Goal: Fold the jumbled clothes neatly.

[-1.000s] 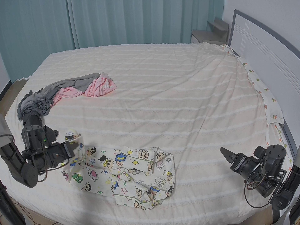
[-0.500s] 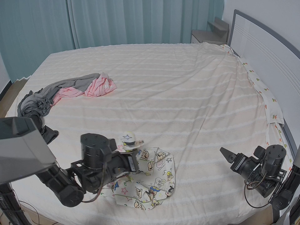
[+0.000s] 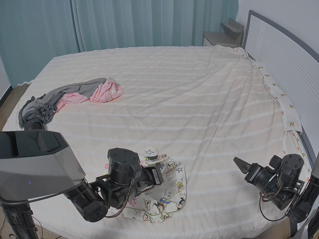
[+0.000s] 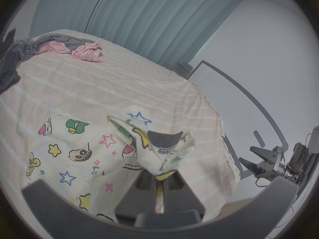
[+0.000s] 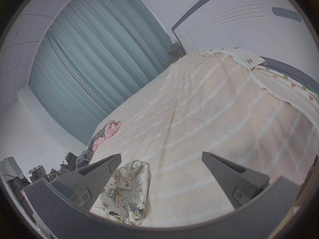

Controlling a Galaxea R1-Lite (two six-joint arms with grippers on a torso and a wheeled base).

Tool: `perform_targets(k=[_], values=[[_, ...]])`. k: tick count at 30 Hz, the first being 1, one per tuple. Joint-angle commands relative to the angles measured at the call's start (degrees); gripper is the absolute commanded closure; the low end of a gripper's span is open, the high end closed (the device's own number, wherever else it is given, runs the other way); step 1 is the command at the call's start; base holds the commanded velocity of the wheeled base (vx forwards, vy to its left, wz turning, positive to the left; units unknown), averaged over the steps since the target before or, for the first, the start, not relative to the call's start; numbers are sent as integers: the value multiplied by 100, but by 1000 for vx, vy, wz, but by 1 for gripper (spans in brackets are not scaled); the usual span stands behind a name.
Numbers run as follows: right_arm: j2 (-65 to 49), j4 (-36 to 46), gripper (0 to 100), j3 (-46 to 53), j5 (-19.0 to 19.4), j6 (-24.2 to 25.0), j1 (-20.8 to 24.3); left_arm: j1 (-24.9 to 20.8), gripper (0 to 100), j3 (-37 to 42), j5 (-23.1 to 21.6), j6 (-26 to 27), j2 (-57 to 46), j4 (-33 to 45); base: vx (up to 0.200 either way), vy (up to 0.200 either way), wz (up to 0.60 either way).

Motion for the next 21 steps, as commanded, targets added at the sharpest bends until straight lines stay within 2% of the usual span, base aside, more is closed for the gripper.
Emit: perform_targets(k=[1, 8, 12, 17, 18, 20, 21], values=[[11, -76, 0, 84, 16, -8, 10, 15, 0, -41, 8, -9, 40, -17, 0, 0, 0], [37, -67, 0, 84, 174, -69, 37, 24, 0, -67, 8, -1, -180, -44, 0, 0, 0], [37, -67, 0, 57, 227, -78, 116, 173, 0, -23, 60, -1, -523, -44, 0, 0, 0], [46, -67, 0, -39, 710, -157, 503, 797, 0, 513, 8, -18, -1164, -44, 0, 0, 0], [46, -67, 0, -127, 983, -157, 608, 1070, 0, 926, -124, -62, -1375, -44, 0, 0, 0], [55, -58, 0, -215, 1229, -140, 661, 1307, 0, 1339, -344, -159, -1560, -44, 0, 0, 0], [142, -41, 0, -250, 1475, -131, 705, 1535, 0, 1664, -546, -291, -1744, -44, 0, 0, 0]])
